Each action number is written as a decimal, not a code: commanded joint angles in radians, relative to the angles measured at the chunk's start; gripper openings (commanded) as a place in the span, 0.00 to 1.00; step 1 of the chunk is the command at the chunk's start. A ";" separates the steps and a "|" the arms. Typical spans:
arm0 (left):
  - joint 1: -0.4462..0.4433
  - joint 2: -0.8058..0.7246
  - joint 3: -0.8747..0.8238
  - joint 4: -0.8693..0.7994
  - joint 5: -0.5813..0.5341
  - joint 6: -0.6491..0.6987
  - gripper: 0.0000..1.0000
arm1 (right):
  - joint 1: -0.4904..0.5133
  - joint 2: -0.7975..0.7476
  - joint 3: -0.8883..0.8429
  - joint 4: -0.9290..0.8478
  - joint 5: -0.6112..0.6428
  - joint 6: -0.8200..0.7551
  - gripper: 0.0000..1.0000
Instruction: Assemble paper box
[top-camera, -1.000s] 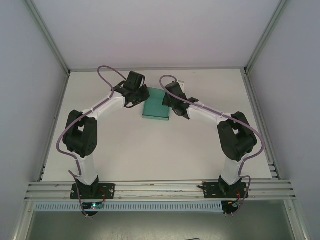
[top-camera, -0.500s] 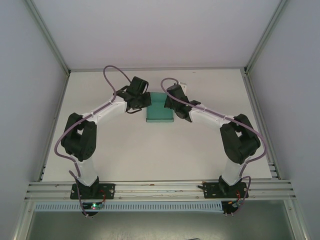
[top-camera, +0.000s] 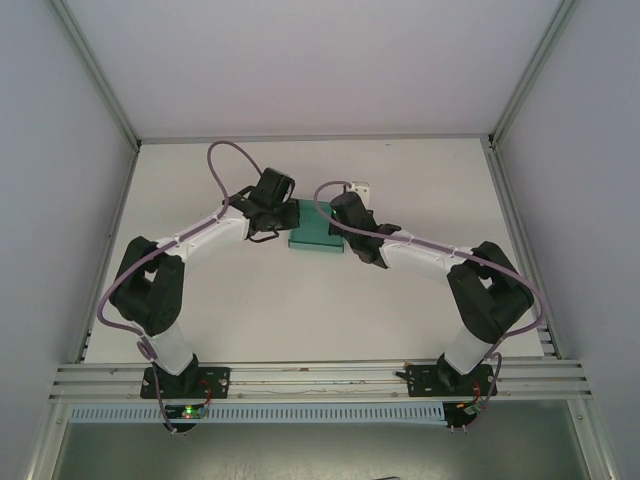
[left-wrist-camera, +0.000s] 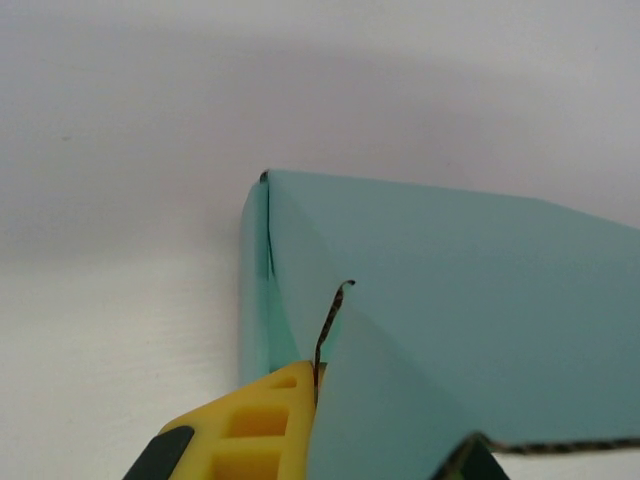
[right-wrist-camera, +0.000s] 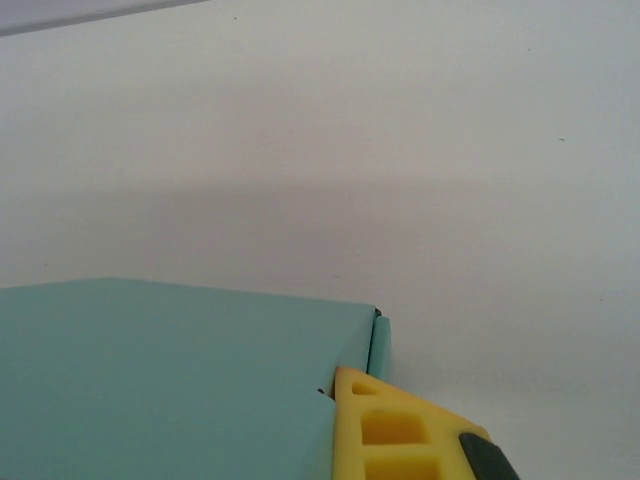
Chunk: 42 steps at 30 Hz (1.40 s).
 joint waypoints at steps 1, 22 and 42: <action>-0.057 -0.001 -0.059 -0.070 0.077 0.049 0.00 | 0.055 -0.017 -0.054 0.059 -0.025 -0.045 0.00; -0.058 -0.312 -0.179 -0.207 0.036 0.081 0.44 | 0.133 -0.036 -0.171 0.066 0.116 -0.089 0.00; 0.128 -0.002 0.144 -0.187 0.071 -0.039 1.00 | 0.135 -0.007 -0.249 0.193 0.050 -0.186 0.00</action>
